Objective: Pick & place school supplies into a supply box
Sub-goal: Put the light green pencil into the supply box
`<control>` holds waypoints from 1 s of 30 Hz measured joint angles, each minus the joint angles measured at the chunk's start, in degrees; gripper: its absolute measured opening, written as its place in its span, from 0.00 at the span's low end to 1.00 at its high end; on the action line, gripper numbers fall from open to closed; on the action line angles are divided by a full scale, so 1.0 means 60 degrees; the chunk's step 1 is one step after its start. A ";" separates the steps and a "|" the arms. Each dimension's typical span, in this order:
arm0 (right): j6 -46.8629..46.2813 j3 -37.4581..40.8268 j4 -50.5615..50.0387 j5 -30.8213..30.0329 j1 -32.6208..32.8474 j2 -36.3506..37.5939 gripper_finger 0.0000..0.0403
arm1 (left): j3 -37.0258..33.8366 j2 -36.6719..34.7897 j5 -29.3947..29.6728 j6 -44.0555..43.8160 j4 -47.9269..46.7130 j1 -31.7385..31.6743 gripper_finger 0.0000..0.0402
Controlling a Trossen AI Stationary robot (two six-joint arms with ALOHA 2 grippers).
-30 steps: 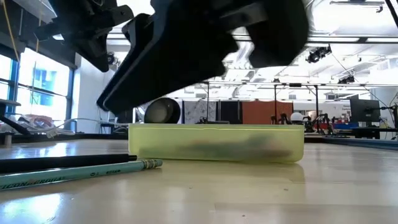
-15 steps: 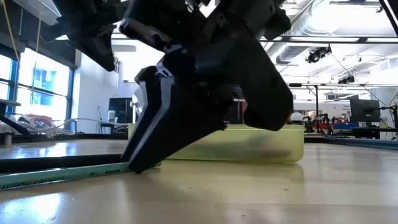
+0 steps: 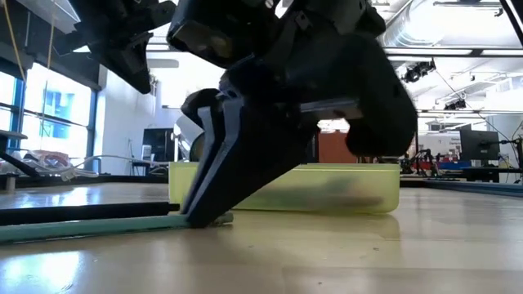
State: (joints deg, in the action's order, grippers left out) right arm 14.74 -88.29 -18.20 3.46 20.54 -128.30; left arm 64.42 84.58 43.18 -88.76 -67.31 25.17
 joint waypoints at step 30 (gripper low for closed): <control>-0.3177 0.2113 -0.3862 -0.2896 -0.1374 0.3004 0.01 | 0.0000 0.0000 -0.0146 -0.0002 0.0059 0.0000 0.12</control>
State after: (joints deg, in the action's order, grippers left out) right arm -4.32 -75.62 -41.37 -13.91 12.30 -110.28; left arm 64.42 84.58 42.30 -88.77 -66.95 25.17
